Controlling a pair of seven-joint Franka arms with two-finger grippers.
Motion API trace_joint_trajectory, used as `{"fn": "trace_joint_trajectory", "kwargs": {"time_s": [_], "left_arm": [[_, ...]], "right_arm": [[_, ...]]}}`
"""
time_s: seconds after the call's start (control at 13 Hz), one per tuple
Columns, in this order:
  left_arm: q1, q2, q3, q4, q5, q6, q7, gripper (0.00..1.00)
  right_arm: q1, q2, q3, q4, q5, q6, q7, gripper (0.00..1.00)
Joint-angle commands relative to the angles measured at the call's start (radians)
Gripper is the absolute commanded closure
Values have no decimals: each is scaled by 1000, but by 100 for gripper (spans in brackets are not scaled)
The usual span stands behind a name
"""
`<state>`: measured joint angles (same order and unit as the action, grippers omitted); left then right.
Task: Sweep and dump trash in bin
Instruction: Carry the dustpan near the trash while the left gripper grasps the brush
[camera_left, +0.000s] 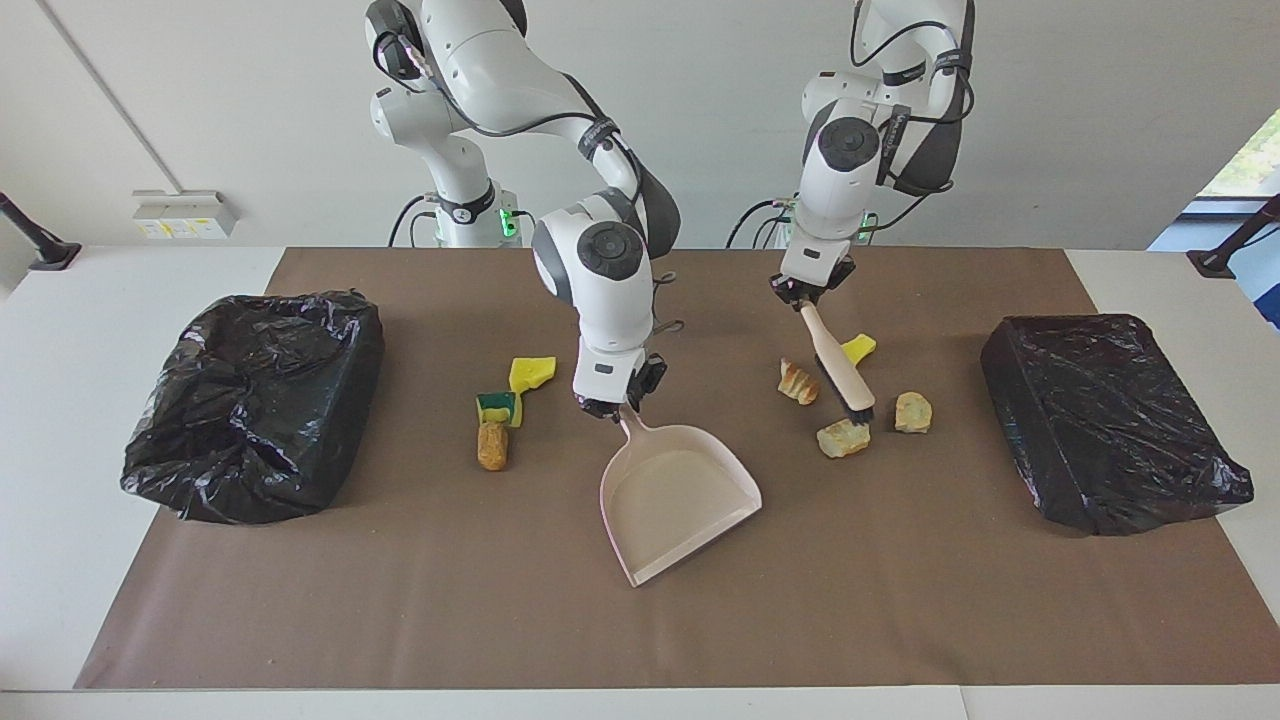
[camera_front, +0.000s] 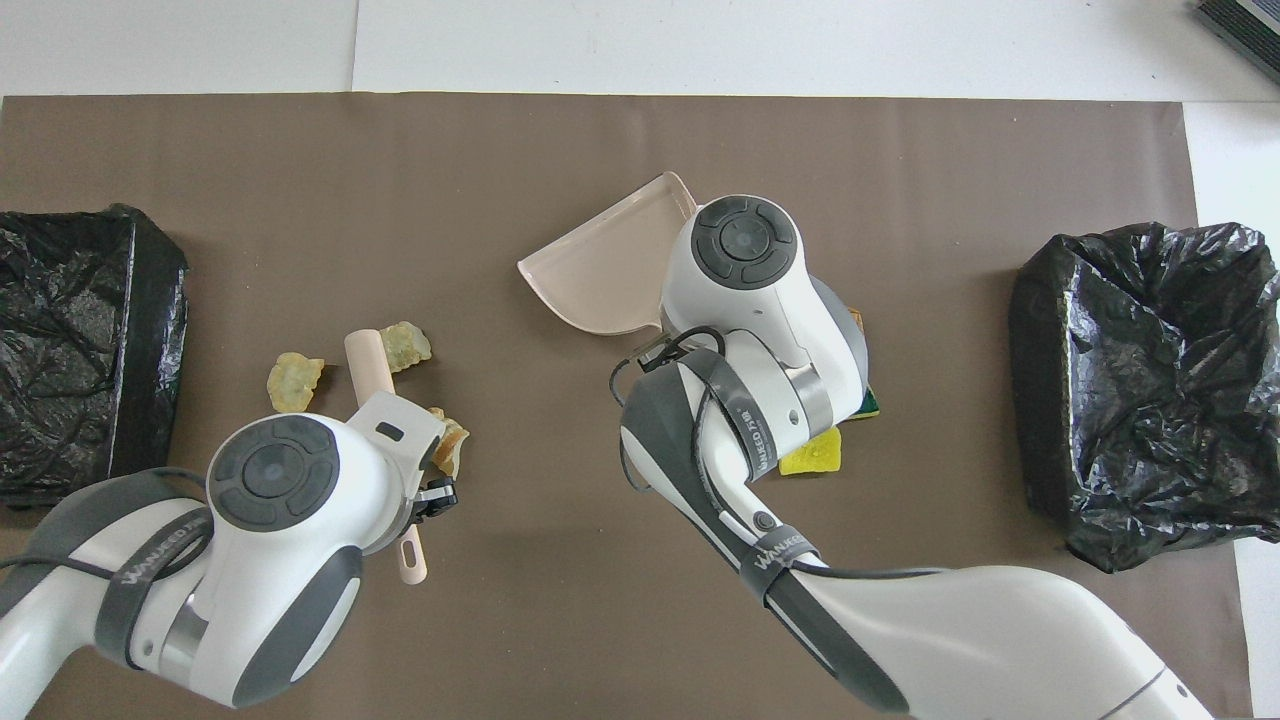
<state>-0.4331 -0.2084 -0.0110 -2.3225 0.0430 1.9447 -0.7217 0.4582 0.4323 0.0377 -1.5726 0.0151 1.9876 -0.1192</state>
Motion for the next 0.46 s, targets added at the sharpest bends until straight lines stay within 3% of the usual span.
{"fn": "trace_joint_trajectory", "kwargs": {"time_s": [0.0,0.23,0.39], "left_arm": [[94,-61,-15,-49,38,-43,8,100],[171,-123,-15,-141,72,-23,36,100],[185,-141,-17,-204,72,-18,36,100]], "right_arm": [[-42,-186,7,-153,-4,-50,-269,100],[-35,-320,7,-283,-4,-107,-491,100],[-13,-355,8,-349,8,-87,-645,100]]}}
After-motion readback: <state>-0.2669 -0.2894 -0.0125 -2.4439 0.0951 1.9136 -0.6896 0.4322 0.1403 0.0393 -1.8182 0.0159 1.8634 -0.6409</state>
